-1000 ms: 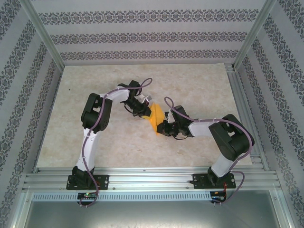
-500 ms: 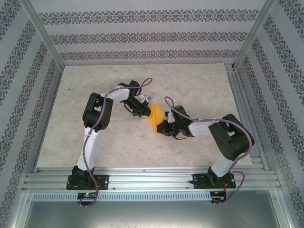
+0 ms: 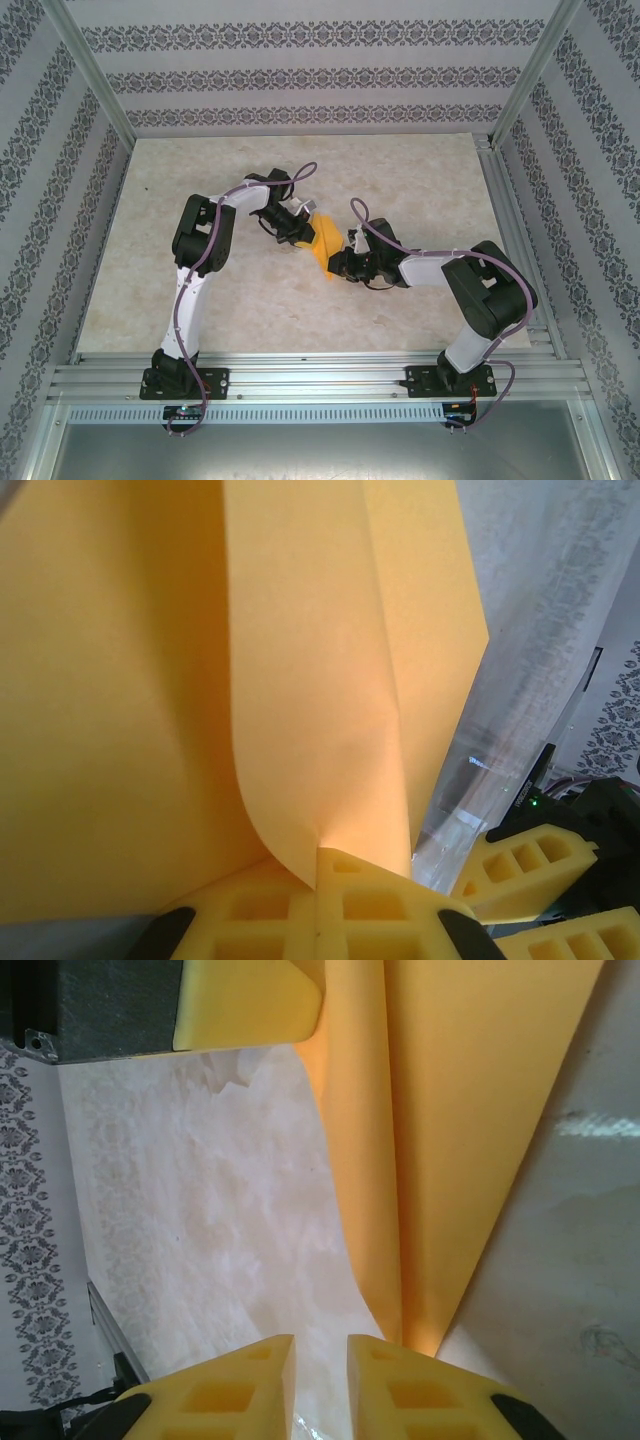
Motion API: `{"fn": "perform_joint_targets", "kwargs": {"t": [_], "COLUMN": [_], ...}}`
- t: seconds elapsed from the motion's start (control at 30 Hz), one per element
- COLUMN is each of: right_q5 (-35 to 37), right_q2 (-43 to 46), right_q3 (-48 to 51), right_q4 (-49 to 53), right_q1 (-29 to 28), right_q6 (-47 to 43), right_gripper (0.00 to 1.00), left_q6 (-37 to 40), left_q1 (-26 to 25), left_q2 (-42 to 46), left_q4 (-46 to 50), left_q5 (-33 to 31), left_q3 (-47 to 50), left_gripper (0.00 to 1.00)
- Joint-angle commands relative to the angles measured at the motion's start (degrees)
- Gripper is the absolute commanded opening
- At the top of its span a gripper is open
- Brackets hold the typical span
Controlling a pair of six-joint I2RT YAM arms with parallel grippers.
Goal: Fold a paper plane with a square sheet of paper (pick it up from the middle)
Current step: Fourth fold the wing at the center of the table.
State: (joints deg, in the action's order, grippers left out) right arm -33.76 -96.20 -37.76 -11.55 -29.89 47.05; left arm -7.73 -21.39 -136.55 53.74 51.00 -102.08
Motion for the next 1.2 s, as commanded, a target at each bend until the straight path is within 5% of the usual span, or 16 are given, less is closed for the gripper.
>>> {"fn": "perform_joint_targets", "kwargs": {"t": [0.0, 0.33, 1.17], "right_q5": [0.2, 0.2, -2.4], "right_q2": [2.0, -2.5, -8.3], "right_q3": [-1.3, -4.4, -2.6], "right_q4": [1.2, -0.4, -9.1], "right_q1": [0.5, 0.6, -0.5], "right_q6": [-1.3, -1.0, 2.8], "right_gripper": [0.2, 0.06, 0.06], "left_q6": [1.8, 2.4, 3.0], "left_q1": [1.1, 2.0, 3.2], "left_q2": [-2.3, -2.7, -3.2], "left_q4": [1.9, 2.3, 3.4], "left_q5": [-0.5, 0.1, -0.5], "left_q3": [-1.0, -1.2, -1.0], "left_gripper": [0.0, 0.0, 0.0]}}
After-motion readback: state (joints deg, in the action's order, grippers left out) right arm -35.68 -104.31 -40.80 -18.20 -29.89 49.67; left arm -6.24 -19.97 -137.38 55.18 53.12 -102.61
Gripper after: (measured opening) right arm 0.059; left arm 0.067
